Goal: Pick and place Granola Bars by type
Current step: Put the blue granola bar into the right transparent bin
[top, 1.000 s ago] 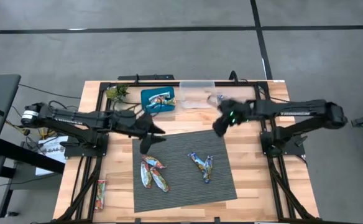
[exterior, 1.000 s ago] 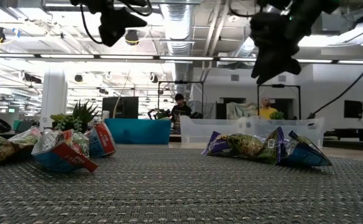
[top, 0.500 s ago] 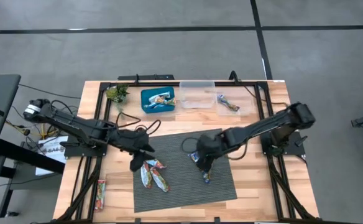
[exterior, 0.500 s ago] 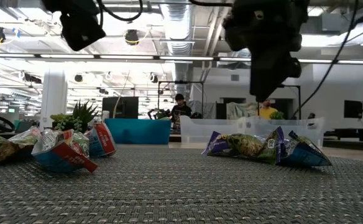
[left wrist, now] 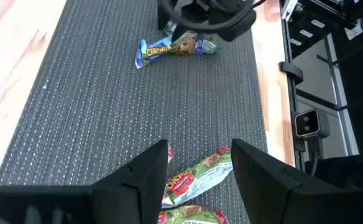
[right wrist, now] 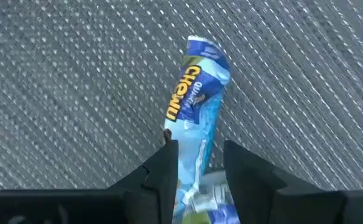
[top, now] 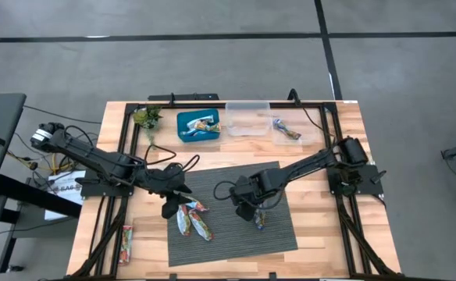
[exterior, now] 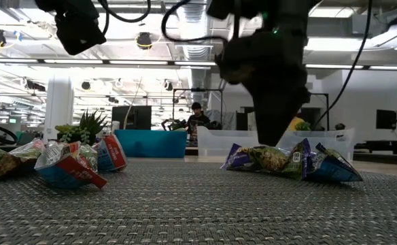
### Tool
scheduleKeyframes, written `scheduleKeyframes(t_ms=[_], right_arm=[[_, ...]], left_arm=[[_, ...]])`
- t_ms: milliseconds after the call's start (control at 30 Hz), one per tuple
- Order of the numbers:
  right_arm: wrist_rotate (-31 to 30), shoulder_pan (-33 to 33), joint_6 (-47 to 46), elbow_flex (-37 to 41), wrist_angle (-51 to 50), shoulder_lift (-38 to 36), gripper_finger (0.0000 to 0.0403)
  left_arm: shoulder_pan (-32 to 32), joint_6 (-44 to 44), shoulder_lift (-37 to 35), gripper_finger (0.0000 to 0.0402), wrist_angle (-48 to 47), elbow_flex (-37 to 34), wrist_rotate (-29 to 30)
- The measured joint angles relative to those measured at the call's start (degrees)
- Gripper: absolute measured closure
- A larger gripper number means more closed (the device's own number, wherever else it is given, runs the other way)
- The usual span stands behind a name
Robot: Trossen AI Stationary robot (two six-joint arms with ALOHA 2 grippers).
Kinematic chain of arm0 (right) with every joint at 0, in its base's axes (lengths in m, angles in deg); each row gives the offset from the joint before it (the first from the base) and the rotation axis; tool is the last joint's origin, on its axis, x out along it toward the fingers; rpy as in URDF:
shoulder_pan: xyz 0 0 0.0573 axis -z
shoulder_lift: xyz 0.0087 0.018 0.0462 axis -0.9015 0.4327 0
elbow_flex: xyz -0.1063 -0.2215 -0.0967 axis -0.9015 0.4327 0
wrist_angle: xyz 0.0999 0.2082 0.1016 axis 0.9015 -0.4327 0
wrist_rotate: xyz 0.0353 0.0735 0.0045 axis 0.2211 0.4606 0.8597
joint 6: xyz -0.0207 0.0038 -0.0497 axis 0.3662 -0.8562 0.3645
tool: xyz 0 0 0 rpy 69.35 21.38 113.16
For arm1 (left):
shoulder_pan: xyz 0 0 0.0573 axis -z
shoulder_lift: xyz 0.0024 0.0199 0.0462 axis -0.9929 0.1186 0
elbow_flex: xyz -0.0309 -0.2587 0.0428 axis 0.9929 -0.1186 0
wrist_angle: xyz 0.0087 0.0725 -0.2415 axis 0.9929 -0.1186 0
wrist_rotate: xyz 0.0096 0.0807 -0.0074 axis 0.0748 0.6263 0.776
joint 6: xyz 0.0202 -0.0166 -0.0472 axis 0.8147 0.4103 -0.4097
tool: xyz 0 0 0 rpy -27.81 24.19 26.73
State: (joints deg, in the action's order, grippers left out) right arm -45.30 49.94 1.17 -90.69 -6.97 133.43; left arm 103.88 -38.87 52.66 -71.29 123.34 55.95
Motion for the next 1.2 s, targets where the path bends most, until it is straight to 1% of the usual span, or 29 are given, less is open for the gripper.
scheduleKeyframes(t_ms=[267,400,500,667,700,833,933,1067,1200], right_arm=[[6.02,1.54,1.09,-0.23,3.28,2.7,0.0284],[6.73,1.43,1.94,-0.23,4.81,2.7,0.0287],[6.73,1.48,2.14,-0.21,4.76,2.7,0.031],[6.86,1.52,2.77,-0.21,5.05,2.7,0.0388],[6.86,1.52,3.02,-0.21,5.32,2.67,0.0394],[6.76,2.23,2.9,-0.12,6.83,1.52,0.0395],[4.14,3.67,2.63,-0.1,7.55,-0.98,0.04],[-1.49,6.96,2.53,-0.1,7.01,-5.59,0.0402],[-8.41,11.96,2.58,-0.16,2.15,-11.15,0.0402]], left_arm=[[0.28,-0.17,-0.01,0.0233,-0.19,0.0,0.04],[0.28,-0.17,-0.02,0.0233,-0.1,0.0,0.04],[0.28,-0.18,0.0,0.0233,-0.08,0.0,0.09],[0.26,-0.19,-0.02,0.0233,0.05,0.0,0.26],[0.26,-0.19,-0.02,0.0233,0.3,0.0,0.28],[0.26,-0.19,-0.02,0.0233,2.45,0.0,0.37],[0.26,-0.13,0.0,0.0233,5.12,0.0,1.44],[-0.17,0.01,-0.02,0.0233,9.56,0.0,3.77],[-1.92,1.04,-0.02,0.0233,14.42,0.0,5.93]])
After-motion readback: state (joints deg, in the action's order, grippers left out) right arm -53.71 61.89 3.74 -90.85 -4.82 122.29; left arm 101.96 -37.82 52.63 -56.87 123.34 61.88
